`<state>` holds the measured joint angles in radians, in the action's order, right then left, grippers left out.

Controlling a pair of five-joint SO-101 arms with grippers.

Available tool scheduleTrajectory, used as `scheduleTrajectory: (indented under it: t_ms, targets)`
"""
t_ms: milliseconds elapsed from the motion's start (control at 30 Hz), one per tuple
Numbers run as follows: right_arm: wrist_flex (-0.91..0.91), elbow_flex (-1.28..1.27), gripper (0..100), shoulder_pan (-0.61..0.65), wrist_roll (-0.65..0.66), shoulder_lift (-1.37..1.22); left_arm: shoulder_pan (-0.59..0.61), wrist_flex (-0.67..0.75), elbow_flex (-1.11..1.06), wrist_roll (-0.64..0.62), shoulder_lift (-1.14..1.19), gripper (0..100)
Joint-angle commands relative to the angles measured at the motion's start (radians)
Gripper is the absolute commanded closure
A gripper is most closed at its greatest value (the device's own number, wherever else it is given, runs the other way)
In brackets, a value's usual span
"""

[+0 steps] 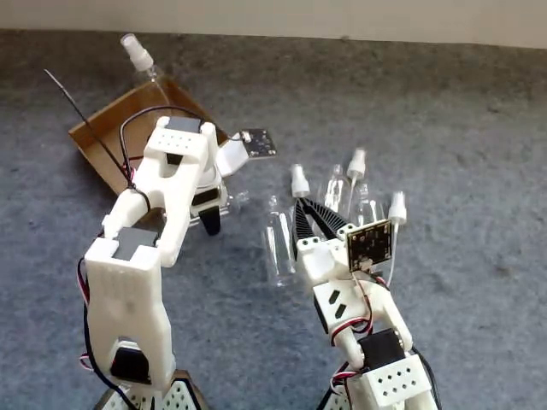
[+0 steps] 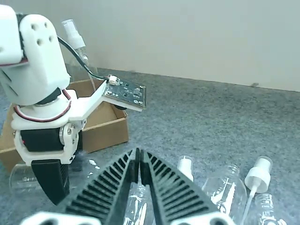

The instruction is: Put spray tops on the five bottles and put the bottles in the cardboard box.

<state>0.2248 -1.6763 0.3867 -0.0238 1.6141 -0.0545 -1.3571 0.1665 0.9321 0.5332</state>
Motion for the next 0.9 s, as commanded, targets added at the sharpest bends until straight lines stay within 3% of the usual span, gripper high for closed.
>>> scheduleTrajectory:
  t_ms: [0, 233, 500, 667, 867]
  targets:
    - [0.002, -0.125, 99.3, -0.008, 0.009, 0.004, -0.016, 0.006, 0.002, 0.009, -0.013, 93]
    - [0.002, -0.125, 99.3, -0.012, 0.009, 0.004, -0.024, -0.012, 0.015, 0.005, -0.036, 91]
    - [0.002, -0.125, 99.3, -0.012, 0.009, 0.004, -0.116, -0.219, 0.073, 0.005, -0.208, 92]
    - [0.027, -0.125, 99.3, -0.012, 0.009, 0.010, -0.179, -0.270, 0.068, 0.003, -0.314, 92]
    - [0.033, -0.125, 99.3, -0.013, 0.009, 0.012, -0.156, -0.295, 0.061, 0.003, -0.430, 92]
